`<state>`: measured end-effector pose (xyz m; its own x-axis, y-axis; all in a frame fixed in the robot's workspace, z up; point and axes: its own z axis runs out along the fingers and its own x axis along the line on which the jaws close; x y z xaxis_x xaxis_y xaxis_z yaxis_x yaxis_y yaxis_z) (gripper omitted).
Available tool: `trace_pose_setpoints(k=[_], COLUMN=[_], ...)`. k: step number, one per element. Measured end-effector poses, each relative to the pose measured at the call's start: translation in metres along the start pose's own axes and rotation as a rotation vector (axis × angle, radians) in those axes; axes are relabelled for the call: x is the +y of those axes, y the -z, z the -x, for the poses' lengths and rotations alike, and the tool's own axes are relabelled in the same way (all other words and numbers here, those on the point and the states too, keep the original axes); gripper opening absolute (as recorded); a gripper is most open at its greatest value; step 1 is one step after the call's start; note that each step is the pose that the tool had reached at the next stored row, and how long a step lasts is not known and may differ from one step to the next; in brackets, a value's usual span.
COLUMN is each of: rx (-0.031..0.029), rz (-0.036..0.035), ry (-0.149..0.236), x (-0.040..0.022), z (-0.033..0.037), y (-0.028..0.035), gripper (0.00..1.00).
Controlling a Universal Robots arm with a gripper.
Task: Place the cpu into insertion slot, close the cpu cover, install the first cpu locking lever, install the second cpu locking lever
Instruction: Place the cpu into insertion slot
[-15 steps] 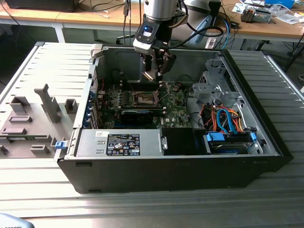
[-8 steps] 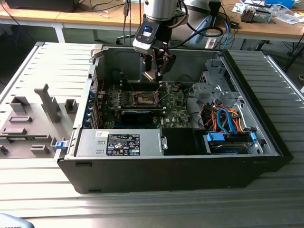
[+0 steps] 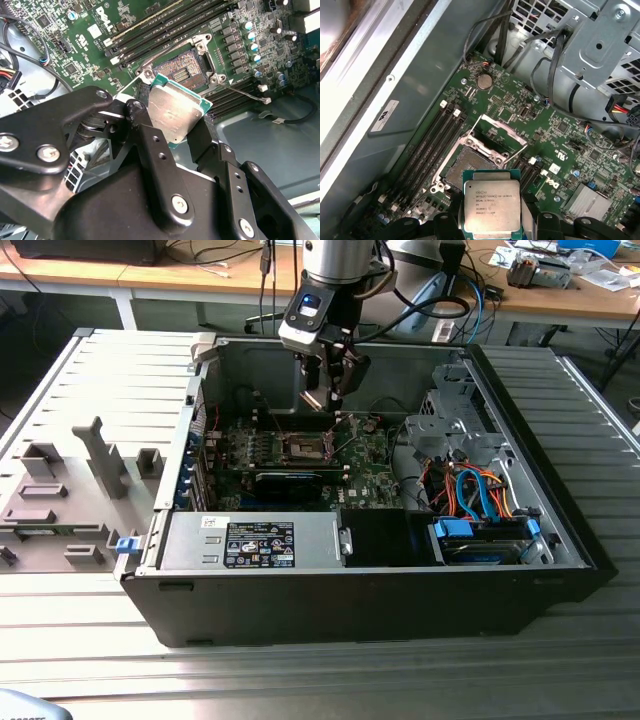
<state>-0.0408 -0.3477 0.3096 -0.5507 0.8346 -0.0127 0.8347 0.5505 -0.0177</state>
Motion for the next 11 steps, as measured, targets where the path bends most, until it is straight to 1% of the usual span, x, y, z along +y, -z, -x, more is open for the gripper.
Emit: trace_pose_setpoints(k=[11], rx=[-0.0013], rz=[-0.0011], ry=[-0.012], x=[0.0000], z=[0.0000], y=[-0.0001], gripper=[0.55])
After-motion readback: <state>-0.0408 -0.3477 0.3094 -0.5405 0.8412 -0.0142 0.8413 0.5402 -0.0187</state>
